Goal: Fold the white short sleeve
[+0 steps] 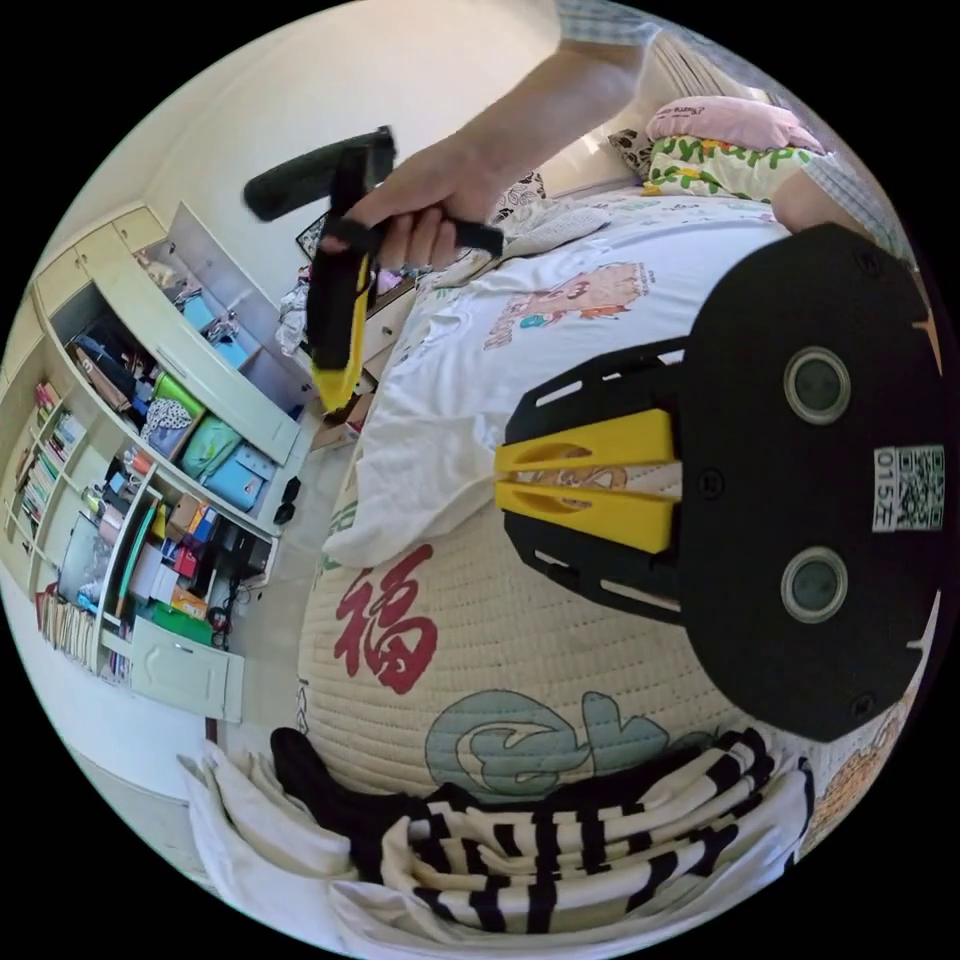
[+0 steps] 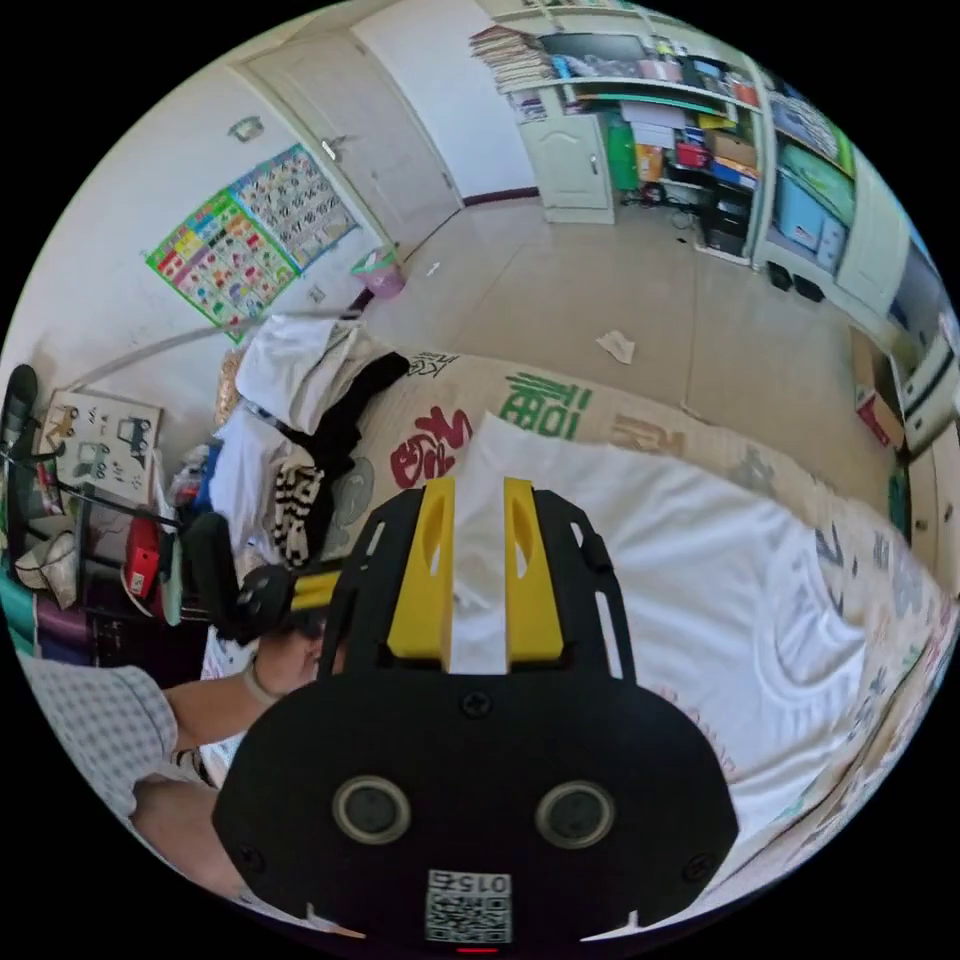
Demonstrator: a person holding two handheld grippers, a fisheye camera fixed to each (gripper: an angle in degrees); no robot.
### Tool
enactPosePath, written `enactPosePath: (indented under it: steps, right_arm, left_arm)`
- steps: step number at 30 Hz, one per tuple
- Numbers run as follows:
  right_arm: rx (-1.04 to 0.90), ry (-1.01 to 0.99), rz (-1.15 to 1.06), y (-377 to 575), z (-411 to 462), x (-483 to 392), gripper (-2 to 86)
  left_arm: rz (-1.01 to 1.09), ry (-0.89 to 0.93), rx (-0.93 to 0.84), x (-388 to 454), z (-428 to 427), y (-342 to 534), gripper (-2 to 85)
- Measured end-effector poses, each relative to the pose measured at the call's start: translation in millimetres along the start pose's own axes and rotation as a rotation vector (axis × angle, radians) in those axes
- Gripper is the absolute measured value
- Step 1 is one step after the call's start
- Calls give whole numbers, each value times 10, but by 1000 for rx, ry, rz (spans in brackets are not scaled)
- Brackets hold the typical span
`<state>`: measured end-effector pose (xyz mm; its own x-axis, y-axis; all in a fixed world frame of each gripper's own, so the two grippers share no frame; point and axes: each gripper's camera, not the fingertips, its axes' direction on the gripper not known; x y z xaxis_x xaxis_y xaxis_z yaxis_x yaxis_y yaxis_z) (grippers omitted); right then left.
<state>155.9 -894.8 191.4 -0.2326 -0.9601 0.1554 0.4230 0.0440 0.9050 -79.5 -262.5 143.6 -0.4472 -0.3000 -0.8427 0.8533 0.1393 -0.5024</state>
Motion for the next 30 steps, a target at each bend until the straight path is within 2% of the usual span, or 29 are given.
enactPosePath:
  steps: [5,8,12,16,21,24,26,30]
  right_arm:
    - [-276,364,-289,-802,1147,-699,87]
    - [-445,530,-360,-937,1701,-787,71]
    - [-432,466,-330,-1040,1776,-711,26]
    - [-325,523,-280,-1054,1588,-438,-3]
    - [-140,318,-55,-982,1095,59,0]
    - [-176,224,-55,-959,1065,174,25]
    - [-211,159,-54,-1036,1141,132,84]
    - [-305,244,-137,-1166,1455,-53,103]
  left_arm:
    - [49,-42,-25,-88,-96,70,-2]
    - [9,-7,-30,-252,-158,88,-3]
    - [-38,41,-11,-429,-262,126,-4]
    - [-76,26,34,-508,-431,159,-5]
    - [-55,22,86,-429,-641,150,-5]
    - [1,2,78,-289,-665,129,-6]
    - [20,-31,72,-208,-657,122,-6]
    - [11,9,41,-159,-591,115,-5]
